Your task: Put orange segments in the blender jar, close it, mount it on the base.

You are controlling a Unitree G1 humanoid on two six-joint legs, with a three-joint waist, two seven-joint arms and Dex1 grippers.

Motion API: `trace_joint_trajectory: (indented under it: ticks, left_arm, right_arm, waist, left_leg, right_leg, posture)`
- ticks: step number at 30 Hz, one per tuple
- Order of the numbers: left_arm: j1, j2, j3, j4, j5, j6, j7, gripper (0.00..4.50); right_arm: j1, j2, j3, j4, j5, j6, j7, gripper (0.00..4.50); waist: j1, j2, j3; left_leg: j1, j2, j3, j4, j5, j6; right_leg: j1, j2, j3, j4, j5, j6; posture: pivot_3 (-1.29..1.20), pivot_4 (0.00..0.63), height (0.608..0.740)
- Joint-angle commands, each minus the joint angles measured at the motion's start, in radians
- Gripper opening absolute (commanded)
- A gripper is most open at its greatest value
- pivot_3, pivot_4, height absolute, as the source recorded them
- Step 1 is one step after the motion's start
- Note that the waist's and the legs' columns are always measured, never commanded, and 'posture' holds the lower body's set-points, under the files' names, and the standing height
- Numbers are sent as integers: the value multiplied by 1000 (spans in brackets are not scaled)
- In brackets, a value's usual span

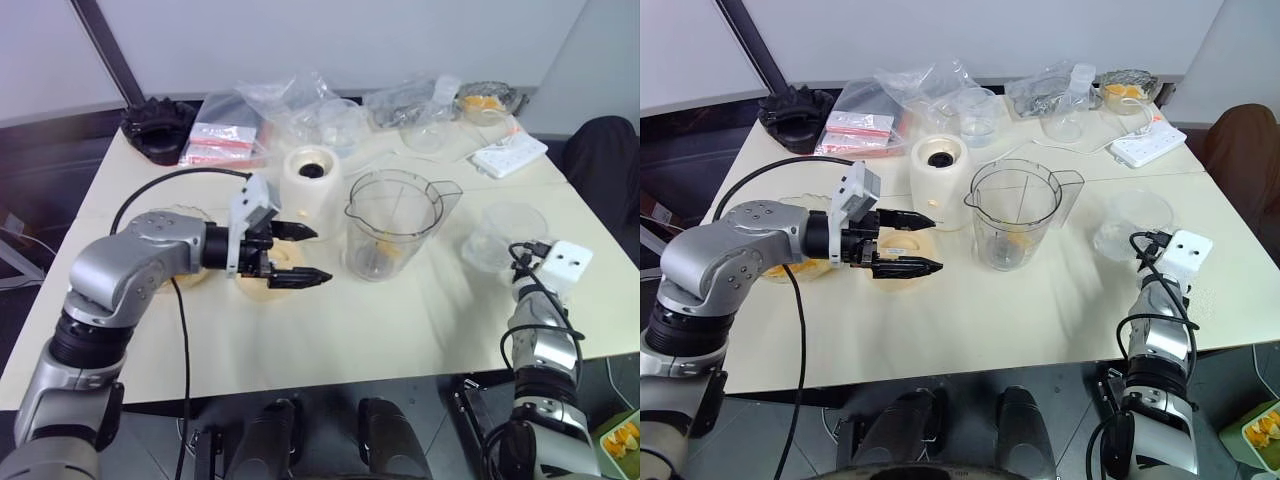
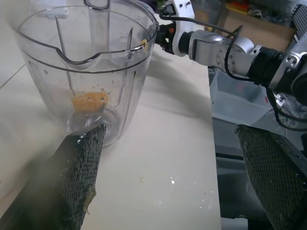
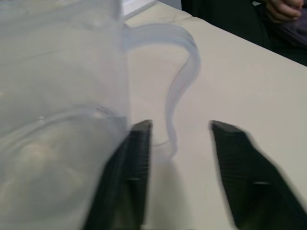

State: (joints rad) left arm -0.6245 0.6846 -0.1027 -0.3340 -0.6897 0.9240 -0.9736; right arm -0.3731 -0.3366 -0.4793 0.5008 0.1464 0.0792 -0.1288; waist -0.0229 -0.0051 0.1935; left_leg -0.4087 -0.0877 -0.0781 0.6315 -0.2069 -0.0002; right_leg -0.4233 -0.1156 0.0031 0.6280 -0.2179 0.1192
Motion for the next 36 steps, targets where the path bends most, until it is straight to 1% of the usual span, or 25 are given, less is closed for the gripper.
trace_joint_trajectory:
  ticks: [1, 4, 9, 15, 18, 20, 22, 24, 27, 28, 30, 32, 34, 36]
  left_arm:
    - [-4, 4, 15, -26, -10, -10, -3, 4500]
    - [-4, 3, 15, -23, -8, -12, -4, 4500]
    - [-4, 0, 11, -14, -4, -18, -8, 4500]
    - [-9, 0, 1, 21, 17, -41, -25, 4500]
    - [-11, 35, 0, 63, 59, -68, -44, 4500]
    - [-15, 86, -32, 123, 136, -130, -81, 4500]
    - [-27, 132, -87, 203, 229, -220, -129, 4500]
    - [-56, 161, -169, 314, 344, -354, -196, 4500]
    - [-103, 154, -238, 458, 450, -508, -274, 4500]
    - [-137, 134, -263, 531, 489, -567, -298, 4500]
    - [-235, 72, -341, 726, 613, -741, -314, 4500]
    - [-314, 4, -398, 901, 710, -884, -305, 4500]
    - [-376, -61, -417, 1056, 767, -977, -286, 4500]
    - [-422, -110, -422, 1185, 811, -1054, -271, 4500]
  right_arm:
    - [20, -11, 14, -56, -1, -17, 8, 3730]
    - [68, -5, 17, -122, 4, 5, 13, 3730]
    - [180, 7, 35, -310, 22, 59, 45, 3730]
    - [269, 6, 38, -489, 51, 114, 78, 3730]
    - [388, -1, 37, -702, 109, 179, 150, 3730]
    - [490, -26, 25, -849, 127, 244, 189, 3730]
    - [556, -25, -11, -975, 169, 322, 184, 3730]
    - [625, -33, -54, -1095, 242, 397, 207, 3730]
    - [691, -51, -89, -1200, 328, 472, 256, 3730]
    - [725, -69, -108, -1237, 366, 497, 290, 3730]
    - [792, -108, -145, -1299, 446, 551, 353, 3730]
    - [850, -135, -157, -1352, 533, 590, 407, 3730]
    - [889, -152, -175, -1393, 624, 619, 437, 3730]
    - [911, -170, -192, -1422, 696, 641, 447, 3730]
  waist:
    - [-1, 0, 0]
    - [2, 0, 0]
    - [5, 0, 0]
    - [6, 0, 0]
    - [10, 0, 0]
    - [11, 0, 0]
    - [13, 0, 0]
    - [13, 0, 0]
    - [14, -1, -1]
    - [14, -1, -1]
    - [31, -1, -1]
    - [47, -2, -1]
    - [54, -3, -1]
    - [60, -3, -1]
  left_leg:
    - [0, 0, 0, 0, 0, 0]
    - [0, 0, 0, 0, 0, 0]
    - [0, 0, 0, 0, 0, 0]
    - [0, 1, -1, 0, 0, 0]
    - [0, 1, -1, -1, 0, 0]
    - [0, 1, -1, -2, 0, 0]
    - [0, 1, -2, -3, 0, 0]
    - [0, 0, -1, -2, 0, 0]
    - [0, 1, -1, -2, -1, 0]
    - [-1, 1, -1, -2, -1, -1]
    - [-2, 3, -3, -2, -2, -2]
    - [-3, 4, -3, -3, -1, -1]
    - [-7, 4, -3, -2, -2, 1]
    - [-12, 2, -3, -2, -3, 3]
  right_leg:
    - [0, 0, 0, 0, 0, 0]
    - [0, 1, 0, 0, 0, 0]
    - [0, 0, 0, 0, 0, 0]
    - [0, 1, 0, 0, 0, 0]
    - [0, 1, 0, 0, -1, 0]
    - [-1, 1, 0, 0, -2, 0]
    - [-1, 0, 0, 0, -3, 0]
    - [-1, -1, 0, -1, -4, -1]
    - [0, -2, -1, -3, -4, -2]
    - [1, -2, -1, -6, -4, -1]
    - [2, -2, -4, -10, -4, -2]
    - [3, -2, -6, -12, -4, -2]
    - [0, -2, -7, -13, -2, -4]
    - [-4, -2, -7, -14, -2, -2]
  posture:
    - [0, 150, 740]
    - [0, 150, 740]
    - [0, 150, 740]
    - [0, 150, 740]
    - [0, 150, 740]
    - [0, 150, 740]
    - [0, 150, 740]
    - [0, 150, 740]
    - [0, 150, 740]
    - [0, 150, 740]
    - [0, 150, 740]
    - [0, 150, 740]
    - [0, 150, 740]
    - [0, 150, 740]
